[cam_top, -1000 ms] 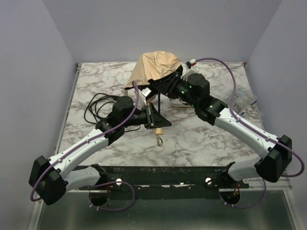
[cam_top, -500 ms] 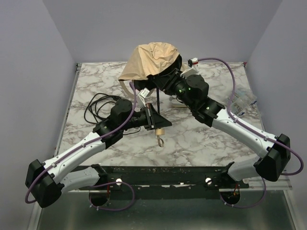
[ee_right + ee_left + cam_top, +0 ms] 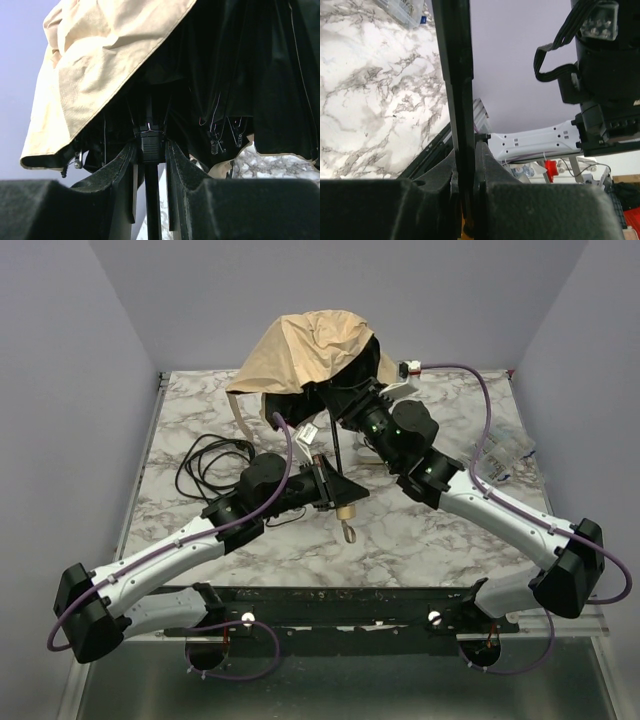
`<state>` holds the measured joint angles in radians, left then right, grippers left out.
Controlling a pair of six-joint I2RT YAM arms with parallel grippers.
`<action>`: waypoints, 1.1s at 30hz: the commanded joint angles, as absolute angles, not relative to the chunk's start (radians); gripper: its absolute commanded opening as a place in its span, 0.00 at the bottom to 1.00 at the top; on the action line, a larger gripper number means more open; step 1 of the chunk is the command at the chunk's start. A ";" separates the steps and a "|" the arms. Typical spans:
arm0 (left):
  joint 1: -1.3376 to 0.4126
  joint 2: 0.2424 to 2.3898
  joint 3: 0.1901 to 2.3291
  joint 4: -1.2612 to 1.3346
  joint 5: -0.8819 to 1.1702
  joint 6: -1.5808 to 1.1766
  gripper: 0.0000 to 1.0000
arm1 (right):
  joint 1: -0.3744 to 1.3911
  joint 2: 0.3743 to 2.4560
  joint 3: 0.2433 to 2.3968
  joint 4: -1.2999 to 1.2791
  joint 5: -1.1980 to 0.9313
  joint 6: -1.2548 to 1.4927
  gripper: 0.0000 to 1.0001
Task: Open the umbrella
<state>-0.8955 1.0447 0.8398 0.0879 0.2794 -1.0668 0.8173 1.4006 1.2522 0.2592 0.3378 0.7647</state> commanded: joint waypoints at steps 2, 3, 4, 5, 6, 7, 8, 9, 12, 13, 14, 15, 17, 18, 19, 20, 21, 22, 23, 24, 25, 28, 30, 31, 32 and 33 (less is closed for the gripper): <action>-1.035 1.053 0.856 0.045 0.421 -0.950 0.00 | 0.729 1.422 1.258 0.653 0.787 0.706 0.01; -1.042 1.057 0.856 0.046 0.418 -0.950 0.00 | 0.728 1.425 1.256 0.688 0.804 0.694 0.01; -1.049 1.061 0.855 0.046 0.415 -0.950 0.00 | 0.729 1.428 1.255 0.720 0.820 0.672 0.01; -1.054 1.064 0.854 0.045 0.412 -0.950 0.00 | 0.728 1.432 1.256 0.755 0.830 0.655 0.01; -1.060 1.067 0.854 0.046 0.410 -0.950 0.00 | 0.728 1.438 1.259 0.786 0.839 0.630 0.01; -1.063 1.069 0.855 0.045 0.407 -0.948 0.00 | 0.728 1.442 1.265 0.815 0.845 0.611 0.01; -1.066 1.071 0.854 0.045 0.406 -0.948 0.00 | 0.728 1.449 1.268 0.844 0.854 0.588 0.01; -1.070 1.073 0.854 0.044 0.406 -0.948 0.00 | 0.729 1.453 1.272 0.869 0.862 0.567 0.01; -1.078 1.082 0.854 0.043 0.403 -0.943 0.00 | 0.728 1.466 1.288 0.931 0.877 0.514 0.01; -1.083 1.085 0.856 0.040 0.403 -0.941 0.00 | 0.727 1.471 1.294 0.951 0.884 0.488 0.01; -1.088 1.090 0.857 0.037 0.405 -0.938 0.00 | 0.727 1.474 1.299 0.973 0.892 0.471 0.01; -1.093 1.093 0.859 0.035 0.403 -0.938 0.00 | 0.726 1.477 1.306 0.989 0.896 0.454 0.01; -1.102 1.100 0.859 0.036 0.403 -0.936 0.00 | 0.719 1.483 1.323 1.004 0.898 0.435 0.01; -1.106 1.104 0.859 0.037 0.401 -0.938 0.00 | 0.714 1.486 1.334 1.007 0.898 0.428 0.01; -1.109 1.107 0.858 0.037 0.399 -0.939 0.00 | 0.710 1.489 1.342 1.009 0.897 0.423 0.01; -1.110 1.110 0.856 0.037 0.397 -0.940 0.00 | 0.707 1.492 1.351 1.012 0.893 0.420 0.01; -1.112 1.112 0.855 0.038 0.397 -0.942 0.00 | 0.704 1.494 1.360 1.014 0.891 0.414 0.01; -1.115 1.113 0.855 0.041 0.397 -0.942 0.00 | 0.700 1.496 1.367 1.016 0.886 0.411 0.01; -1.117 1.115 0.854 0.043 0.396 -0.943 0.00 | 0.695 1.502 1.379 1.026 0.880 0.400 0.01; -1.120 1.117 0.853 0.043 0.395 -0.943 0.00 | 0.688 1.509 1.394 1.032 0.879 0.389 0.01; -1.123 1.117 0.853 0.042 0.394 -0.944 0.00 | 0.682 1.517 1.413 1.037 0.875 0.382 0.01; -1.133 1.121 0.845 0.044 0.391 -0.948 0.00 | 0.655 1.540 1.470 1.036 0.852 0.368 0.01; -1.140 1.120 0.837 0.044 0.389 -0.948 0.00 | 0.638 1.554 1.506 1.028 0.843 0.362 0.01; -1.142 1.118 0.832 0.044 0.387 -0.948 0.00 | 0.629 1.561 1.520 1.025 0.838 0.363 0.01; -1.146 1.116 0.823 0.042 0.383 -0.950 0.00 | 0.619 1.564 1.536 1.020 0.834 0.362 0.01; -1.148 1.111 0.815 0.041 0.379 -0.951 0.00 | 0.609 1.568 1.548 1.012 0.831 0.365 0.01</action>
<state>-0.9665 1.1271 0.9092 0.2623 0.0475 -1.0309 0.8394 1.5429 1.3613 0.7067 0.5308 0.4171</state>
